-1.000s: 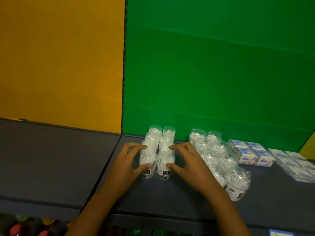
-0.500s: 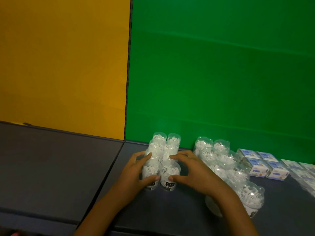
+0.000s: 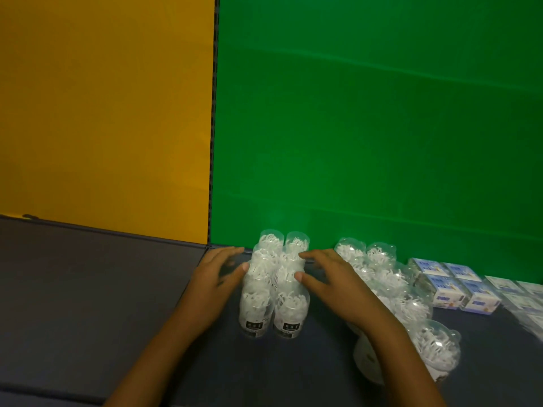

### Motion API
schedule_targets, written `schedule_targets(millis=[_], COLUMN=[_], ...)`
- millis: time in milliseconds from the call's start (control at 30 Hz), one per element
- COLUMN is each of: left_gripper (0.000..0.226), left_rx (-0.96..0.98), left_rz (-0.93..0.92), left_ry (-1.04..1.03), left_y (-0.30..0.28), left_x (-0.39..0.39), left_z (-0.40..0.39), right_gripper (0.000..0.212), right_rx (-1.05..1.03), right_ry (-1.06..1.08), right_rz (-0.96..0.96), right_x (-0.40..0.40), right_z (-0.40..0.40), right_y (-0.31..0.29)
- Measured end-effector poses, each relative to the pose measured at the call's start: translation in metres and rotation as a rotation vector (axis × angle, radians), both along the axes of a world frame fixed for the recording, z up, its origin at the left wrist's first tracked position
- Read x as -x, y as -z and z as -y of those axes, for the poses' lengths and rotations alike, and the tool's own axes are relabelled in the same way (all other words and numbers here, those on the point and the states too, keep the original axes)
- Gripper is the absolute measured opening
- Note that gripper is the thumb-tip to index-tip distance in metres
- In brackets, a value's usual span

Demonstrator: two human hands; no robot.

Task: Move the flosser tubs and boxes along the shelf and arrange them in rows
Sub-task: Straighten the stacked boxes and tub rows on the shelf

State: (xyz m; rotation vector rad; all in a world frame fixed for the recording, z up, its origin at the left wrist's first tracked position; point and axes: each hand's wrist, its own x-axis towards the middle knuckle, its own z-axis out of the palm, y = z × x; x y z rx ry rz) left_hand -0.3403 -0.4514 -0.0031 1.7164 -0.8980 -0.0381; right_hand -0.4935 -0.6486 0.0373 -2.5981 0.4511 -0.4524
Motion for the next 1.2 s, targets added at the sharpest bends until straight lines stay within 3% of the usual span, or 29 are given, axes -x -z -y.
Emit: schedule_targets(millis=[233, 467, 700, 833, 1200], left_gripper=[0.04, 0.026, 0.026, 0.029, 0.037], left_rx=[0.016, 0.164, 0.211, 0.23, 0.201], left_rz=[-0.282, -0.275, -0.435, -0.513, -0.516], left_ry=[0.063, -0.054, 0.03, 0.051, 0.013], left_y=[0.003, 0.012, 0.006, 0.012, 0.022], left_x=[-0.021, -0.036, -0.049, -0.049, -0.054], left_z=[0.038, 0.05, 0.073, 0.083, 0.091], right_gripper=[0.044, 0.032, 0.038, 0.034, 0.024], right_rx=[-0.08, -0.138, -0.237, -0.391, -0.476], right_ry=[0.089, 0.197, 0.349, 0.313, 0.219], right_rz=[0.033, 0.235, 0.385, 0.426, 0.434], right_x=[-0.031, -0.045, -0.067, -0.074, -0.072], right_z=[0.002, 0.009, 0.014, 0.019, 0.024], right_y=[0.014, 0.023, 0.037, 0.046, 0.054])
